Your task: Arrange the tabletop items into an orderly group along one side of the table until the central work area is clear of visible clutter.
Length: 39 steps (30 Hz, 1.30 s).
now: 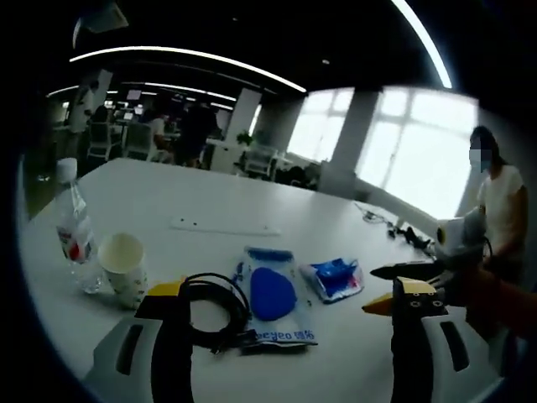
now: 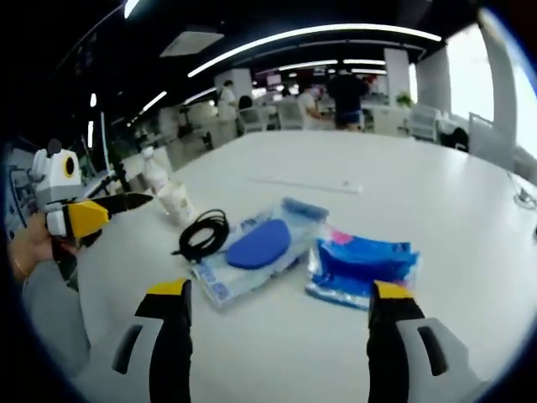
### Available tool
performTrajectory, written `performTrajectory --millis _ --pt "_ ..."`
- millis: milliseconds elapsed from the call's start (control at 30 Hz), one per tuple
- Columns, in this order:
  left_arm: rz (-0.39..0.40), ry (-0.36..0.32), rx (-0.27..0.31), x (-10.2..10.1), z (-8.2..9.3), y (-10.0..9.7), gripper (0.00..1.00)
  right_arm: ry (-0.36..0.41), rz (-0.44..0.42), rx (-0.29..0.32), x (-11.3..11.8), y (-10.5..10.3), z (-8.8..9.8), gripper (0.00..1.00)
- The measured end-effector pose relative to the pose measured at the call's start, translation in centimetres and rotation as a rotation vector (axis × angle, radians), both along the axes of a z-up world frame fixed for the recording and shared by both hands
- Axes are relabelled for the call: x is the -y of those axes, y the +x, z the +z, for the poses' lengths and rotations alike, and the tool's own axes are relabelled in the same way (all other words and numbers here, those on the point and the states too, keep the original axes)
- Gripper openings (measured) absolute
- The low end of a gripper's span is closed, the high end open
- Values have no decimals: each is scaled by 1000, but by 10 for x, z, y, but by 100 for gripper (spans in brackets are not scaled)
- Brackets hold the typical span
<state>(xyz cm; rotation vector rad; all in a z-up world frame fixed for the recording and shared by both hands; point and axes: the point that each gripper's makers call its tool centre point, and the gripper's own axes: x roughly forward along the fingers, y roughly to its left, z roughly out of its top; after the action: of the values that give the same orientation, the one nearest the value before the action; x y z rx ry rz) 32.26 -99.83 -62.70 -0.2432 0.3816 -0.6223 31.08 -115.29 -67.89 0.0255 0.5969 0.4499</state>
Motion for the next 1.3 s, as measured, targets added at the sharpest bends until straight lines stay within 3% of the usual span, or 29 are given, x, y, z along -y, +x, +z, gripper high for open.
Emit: performTrajectory --millis 467,867,1300 --pt "92 33 -5 -45 -2 1 100 -15 124 18 -40 -3 9 84" --pt "155 58 -18 -78 -7 -1 100 -11 218 15 -80 -2 7 83" --pt "217 108 -13 -108 -14 -4 98 3 236 39 -111 13 -2 73"
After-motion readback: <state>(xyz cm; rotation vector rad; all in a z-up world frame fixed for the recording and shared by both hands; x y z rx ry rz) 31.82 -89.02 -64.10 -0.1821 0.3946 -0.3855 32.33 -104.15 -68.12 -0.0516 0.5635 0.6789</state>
